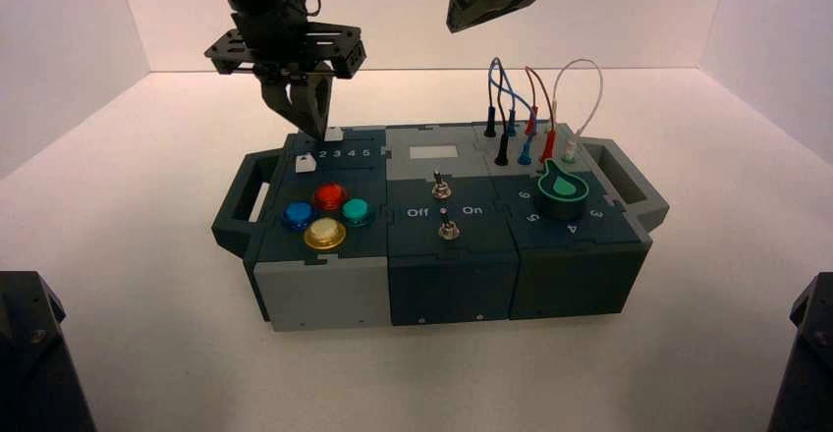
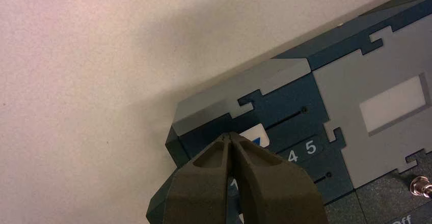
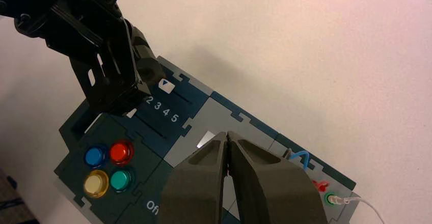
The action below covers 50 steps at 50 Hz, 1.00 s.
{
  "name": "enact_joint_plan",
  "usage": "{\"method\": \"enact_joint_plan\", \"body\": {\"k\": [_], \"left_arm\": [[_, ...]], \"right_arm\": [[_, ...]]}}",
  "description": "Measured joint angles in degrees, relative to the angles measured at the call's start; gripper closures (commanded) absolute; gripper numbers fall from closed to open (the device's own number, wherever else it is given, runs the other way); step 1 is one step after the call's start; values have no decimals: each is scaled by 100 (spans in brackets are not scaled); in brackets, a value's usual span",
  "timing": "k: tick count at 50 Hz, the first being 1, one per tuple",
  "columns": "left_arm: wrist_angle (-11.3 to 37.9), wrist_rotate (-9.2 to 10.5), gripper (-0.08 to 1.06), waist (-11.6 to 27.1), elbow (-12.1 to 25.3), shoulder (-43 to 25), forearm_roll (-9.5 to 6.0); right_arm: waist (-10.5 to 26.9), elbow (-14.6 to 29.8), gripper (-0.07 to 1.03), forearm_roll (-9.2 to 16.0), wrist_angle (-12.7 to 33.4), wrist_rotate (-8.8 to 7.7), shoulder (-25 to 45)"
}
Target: Move the top slider to position 3.
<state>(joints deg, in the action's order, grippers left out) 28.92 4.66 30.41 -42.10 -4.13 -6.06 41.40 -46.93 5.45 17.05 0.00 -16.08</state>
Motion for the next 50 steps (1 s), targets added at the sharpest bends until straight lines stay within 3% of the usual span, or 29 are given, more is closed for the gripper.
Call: {"method": "enact_joint_plan", "body": {"k": [50], "left_arm": [[79, -9, 101, 97, 97, -88, 18]], "right_arm": [[0, 0, 98, 9, 0, 0, 0]]}}
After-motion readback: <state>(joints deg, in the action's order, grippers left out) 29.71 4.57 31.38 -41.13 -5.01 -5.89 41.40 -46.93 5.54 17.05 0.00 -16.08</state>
